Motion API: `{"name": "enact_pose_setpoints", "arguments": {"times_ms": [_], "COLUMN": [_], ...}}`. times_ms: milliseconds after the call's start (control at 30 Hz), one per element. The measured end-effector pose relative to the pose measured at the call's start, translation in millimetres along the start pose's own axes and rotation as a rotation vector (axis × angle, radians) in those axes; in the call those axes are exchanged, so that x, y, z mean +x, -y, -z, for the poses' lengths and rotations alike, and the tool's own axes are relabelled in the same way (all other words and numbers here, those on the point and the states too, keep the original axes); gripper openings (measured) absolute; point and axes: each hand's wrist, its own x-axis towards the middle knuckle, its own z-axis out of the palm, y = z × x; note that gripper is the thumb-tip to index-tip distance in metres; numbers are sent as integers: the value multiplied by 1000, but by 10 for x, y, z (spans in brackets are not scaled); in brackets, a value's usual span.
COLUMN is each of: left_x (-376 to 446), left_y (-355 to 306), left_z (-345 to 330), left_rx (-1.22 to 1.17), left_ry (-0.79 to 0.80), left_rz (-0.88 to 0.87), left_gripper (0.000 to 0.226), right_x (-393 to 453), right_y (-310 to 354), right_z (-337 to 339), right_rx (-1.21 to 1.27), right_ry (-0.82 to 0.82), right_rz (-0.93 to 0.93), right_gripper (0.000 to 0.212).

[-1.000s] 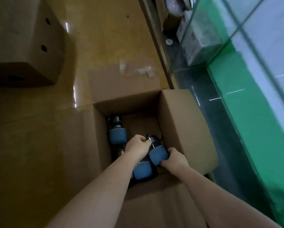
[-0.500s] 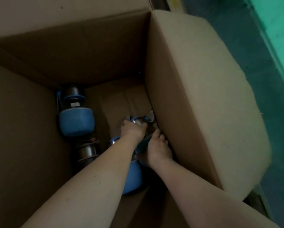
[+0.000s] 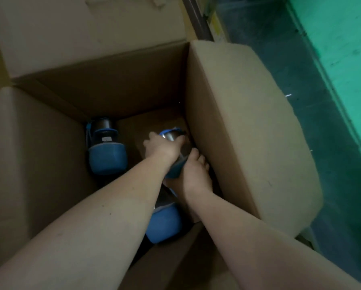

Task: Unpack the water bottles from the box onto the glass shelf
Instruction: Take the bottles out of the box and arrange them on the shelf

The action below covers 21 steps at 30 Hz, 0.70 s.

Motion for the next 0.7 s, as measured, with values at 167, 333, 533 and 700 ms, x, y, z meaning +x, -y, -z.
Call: {"name": "enact_pose_setpoints", "arguments": {"times_ms": [167, 333, 533, 700], "left_x": [-641, -1612, -2961, -3981], "left_y": [-452, -979, -2105, -3024], "left_z": [630, 1475, 2768, 3817], "left_rx": [-93, -177, -314, -351], "left_ry": [-93, -168, -221, -299], "left_rz": [-105, -179, -392, -641], "left_gripper": [68, 74, 72, 74], "right_x": [-560, -1491, -2736, -3629], "right_y": [479, 1040, 2075, 2996], "right_z": [457, 1171, 2416, 3378], "right_rx": [-13, 36, 247, 304], "right_ry": [-95, -147, -290, -440], "right_rz": [112, 238, 417, 588], "right_gripper": [98, 96, 110, 110]}}
